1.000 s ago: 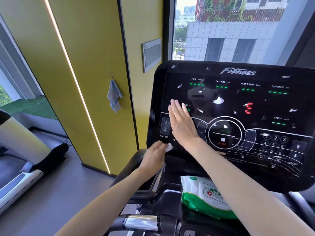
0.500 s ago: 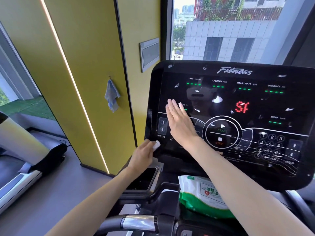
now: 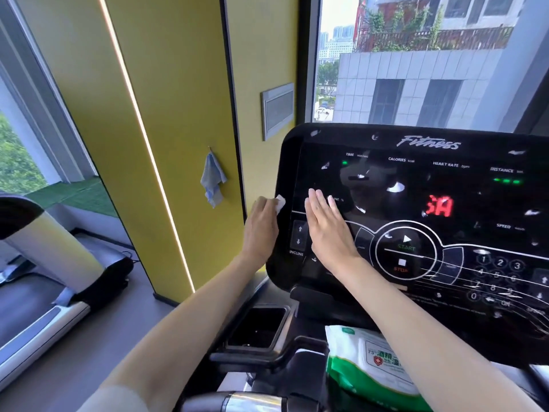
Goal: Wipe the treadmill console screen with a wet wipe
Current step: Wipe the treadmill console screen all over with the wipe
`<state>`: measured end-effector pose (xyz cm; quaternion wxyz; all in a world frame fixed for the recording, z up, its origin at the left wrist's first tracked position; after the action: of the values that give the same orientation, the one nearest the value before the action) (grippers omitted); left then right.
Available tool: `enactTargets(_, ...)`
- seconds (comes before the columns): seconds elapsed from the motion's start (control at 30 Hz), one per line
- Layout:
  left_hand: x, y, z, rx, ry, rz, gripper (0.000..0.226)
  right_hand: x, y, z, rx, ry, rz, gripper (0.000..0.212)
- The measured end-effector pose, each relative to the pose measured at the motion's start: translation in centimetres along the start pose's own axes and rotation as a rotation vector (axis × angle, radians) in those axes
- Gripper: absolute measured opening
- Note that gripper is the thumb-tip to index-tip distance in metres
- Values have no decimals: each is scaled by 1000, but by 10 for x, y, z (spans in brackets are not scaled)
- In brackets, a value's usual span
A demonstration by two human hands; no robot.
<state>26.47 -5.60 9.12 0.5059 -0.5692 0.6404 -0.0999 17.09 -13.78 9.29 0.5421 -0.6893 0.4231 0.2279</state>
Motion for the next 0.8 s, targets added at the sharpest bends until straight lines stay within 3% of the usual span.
enactTargets(0.13,2,9,-5,23,48,-84,19,-4,0,0,-10,-1,-9,61)
enactTargets(0.23,5,36,-2,24,93,-58,31,-5,0,-3,-17,-4,-2,58)
enactTargets(0.4,-8,-47,-29,-119,124,-105,19,-11,-1,-2,-23,25,68,62)
enactTargets(0.53,-13,-100,-44,-214,167,-148,22,-38,-14,-26,104,-80,-77,65)
enactTargets(0.7,-2,-107,-94,76,158,-59,23,-58,-23,-71,237,-31,-70,75)
enactTargets(0.8,-5,-121,-64,-161,258,-152,20,-55,-21,-84,217,14,-14,76)
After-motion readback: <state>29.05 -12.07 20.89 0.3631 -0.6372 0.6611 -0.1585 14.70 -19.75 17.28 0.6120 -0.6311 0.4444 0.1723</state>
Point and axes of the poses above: each hand's wrist, its own y-axis away from the middle knuckle, its own x-axis out of the palm, z = x × y, the point moved 9 cm from there along -y, towards the middle knuckle, and after that the axes turned 7 degrees about -x, right-handed, at the moved point
